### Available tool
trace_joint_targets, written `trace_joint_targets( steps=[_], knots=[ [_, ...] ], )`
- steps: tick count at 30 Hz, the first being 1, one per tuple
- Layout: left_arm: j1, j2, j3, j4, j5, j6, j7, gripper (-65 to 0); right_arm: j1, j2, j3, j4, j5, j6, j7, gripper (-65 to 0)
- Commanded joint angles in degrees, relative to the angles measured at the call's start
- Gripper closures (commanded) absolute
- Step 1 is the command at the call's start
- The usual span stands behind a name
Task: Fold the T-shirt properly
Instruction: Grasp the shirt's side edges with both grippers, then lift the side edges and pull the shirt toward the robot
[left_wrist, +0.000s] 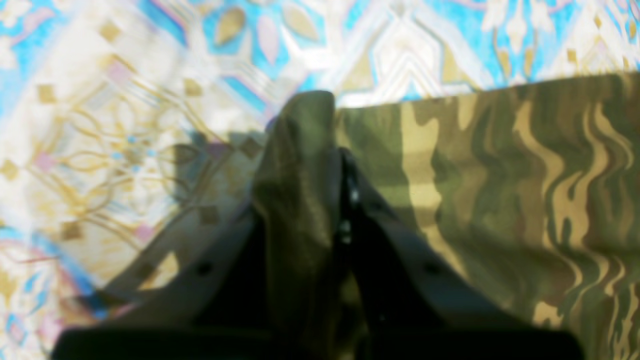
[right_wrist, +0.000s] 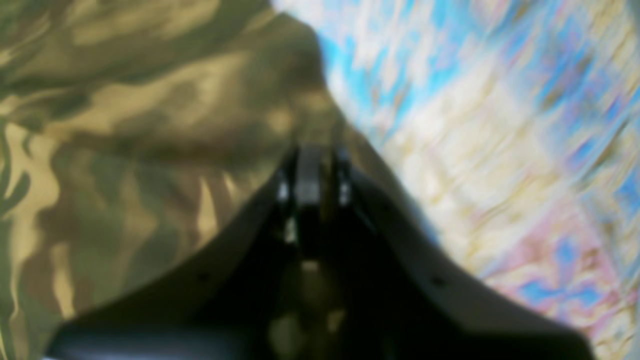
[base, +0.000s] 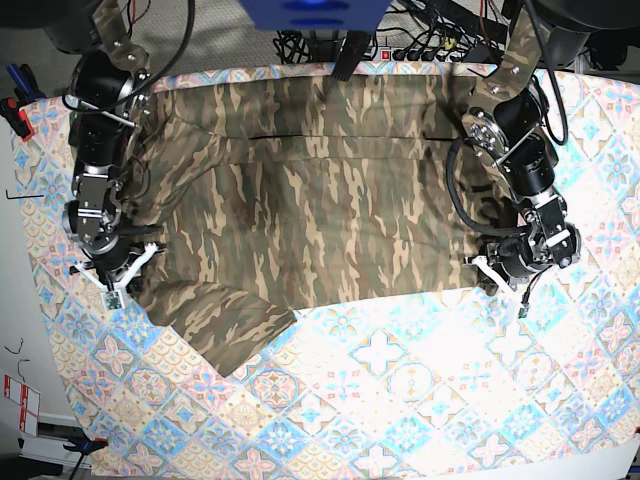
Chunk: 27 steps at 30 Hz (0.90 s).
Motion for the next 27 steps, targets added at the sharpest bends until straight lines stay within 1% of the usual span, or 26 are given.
trace_joint_targets(
  steps=[1,2,4,6,10,11,13,15,16,18,19,20,22,24,27],
  knots=[
    [-0.43,-0.61,0.07,2.82,-0.73,0.27,0.51,-0.8,-0.21,1.23,1.22,2.45,0.47,-0.56,0.51,-3.2],
    [0.28,-0.43,0.07,5.02,-0.91,0.27,1.12,-0.8,-1.09,0.70,1.84,4.03,0.47,-0.56,0.51,-3.2],
    [2.03,1.15,0.07,9.77,-0.64,0.27,2.00,-0.8,-2.67,0.26,2.36,7.46,0.47,-0.56,-0.28,-3.3],
    [3.70,2.03,0.07,13.64,-0.38,0.27,2.97,-0.8,-4.34,0.26,2.36,10.71,0.47,-0.48,-3.44,-3.3],
    [4.41,2.12,0.07,14.43,-0.38,0.27,3.23,-0.9,-6.45,-0.09,2.54,15.11,0.47,0.75,-5.29,-3.5],
    [4.58,2.12,0.07,14.43,-0.38,0.27,3.14,-1.0,-6.28,-0.36,2.54,15.37,0.47,0.84,-5.99,-4.5],
    [4.94,2.20,0.07,14.43,-0.38,0.27,3.14,-1.1,-6.19,-0.53,2.28,15.46,0.29,0.93,-8.80,-9.2],
    [4.85,2.20,0.07,14.43,-0.38,0.27,3.14,-1.1,-5.40,-0.62,1.84,15.54,0.03,1.46,-11.62,-17.2],
    [4.85,2.20,0.07,14.43,-0.38,0.27,3.14,-1.2,-4.61,-0.62,0.08,15.54,0.03,2.95,-12.85,-22.1],
    [4.85,2.20,0.07,14.43,-0.38,0.27,3.14,-1.2,-4.17,-0.62,-2.91,15.54,0.20,7.00,-13.81,-29.7],
    [4.85,2.20,0.07,14.43,-0.38,0.27,3.14,-1.2,-4.08,-0.62,-3.26,15.63,0.20,8.05,-13.46,-32.8],
    [4.85,2.20,0.07,14.43,-0.38,0.27,3.14,-1.2,-3.99,-0.62,-2.91,15.63,0.38,8.14,-12.50,-35.3],
    [4.85,2.20,0.07,14.43,-0.38,0.27,3.14,-1.2,-2.76,-0.62,-1.94,15.28,0.47,8.14,-10.65,-38.1],
    [4.85,2.20,0.07,14.43,-0.38,0.27,3.14,-1.2,0.14,-0.62,-1.59,13.96,0.47,8.14,-10.21,-38.5],
    [5.02,2.12,0.07,14.43,-0.38,0.27,3.14,-1.2,6.03,-0.44,-1.50,6.31,0.29,8.14,-10.21,-38.8]
  ],
)
